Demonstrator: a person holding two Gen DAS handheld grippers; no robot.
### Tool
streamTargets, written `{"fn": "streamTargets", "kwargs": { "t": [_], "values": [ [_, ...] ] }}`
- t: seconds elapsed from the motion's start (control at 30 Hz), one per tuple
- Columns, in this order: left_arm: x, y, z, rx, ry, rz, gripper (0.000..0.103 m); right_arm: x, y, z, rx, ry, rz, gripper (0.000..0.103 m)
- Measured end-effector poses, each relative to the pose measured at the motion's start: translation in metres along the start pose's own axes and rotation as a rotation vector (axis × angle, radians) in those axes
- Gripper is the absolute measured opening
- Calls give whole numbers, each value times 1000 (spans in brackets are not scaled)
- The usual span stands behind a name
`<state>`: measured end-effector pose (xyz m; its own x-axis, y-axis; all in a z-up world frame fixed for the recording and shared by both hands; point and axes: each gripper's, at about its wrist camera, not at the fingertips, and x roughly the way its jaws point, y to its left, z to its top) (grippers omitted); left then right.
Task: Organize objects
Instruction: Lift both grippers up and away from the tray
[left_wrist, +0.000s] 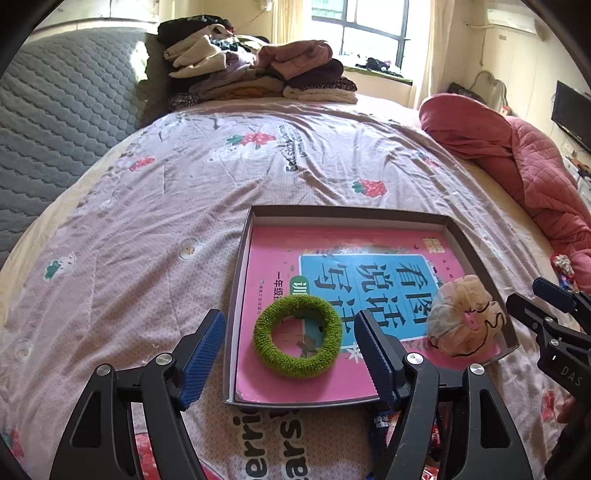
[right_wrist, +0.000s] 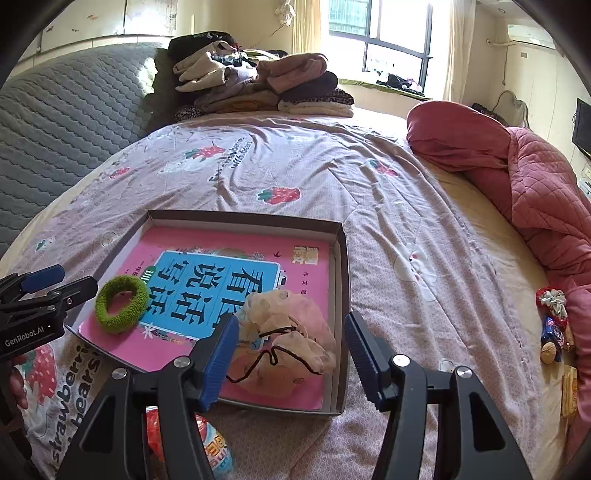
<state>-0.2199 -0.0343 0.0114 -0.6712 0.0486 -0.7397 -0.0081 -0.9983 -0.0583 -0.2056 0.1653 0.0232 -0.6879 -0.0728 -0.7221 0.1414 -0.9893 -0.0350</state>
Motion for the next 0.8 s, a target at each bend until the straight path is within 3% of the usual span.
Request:
{"fn": "streamTargets", "kwargs": {
  "t": [0.8],
  "values": [
    [-102,-11,-19,27,-129,2,75,-94,13,-12,-22,-126,27,60]
  ]
}}
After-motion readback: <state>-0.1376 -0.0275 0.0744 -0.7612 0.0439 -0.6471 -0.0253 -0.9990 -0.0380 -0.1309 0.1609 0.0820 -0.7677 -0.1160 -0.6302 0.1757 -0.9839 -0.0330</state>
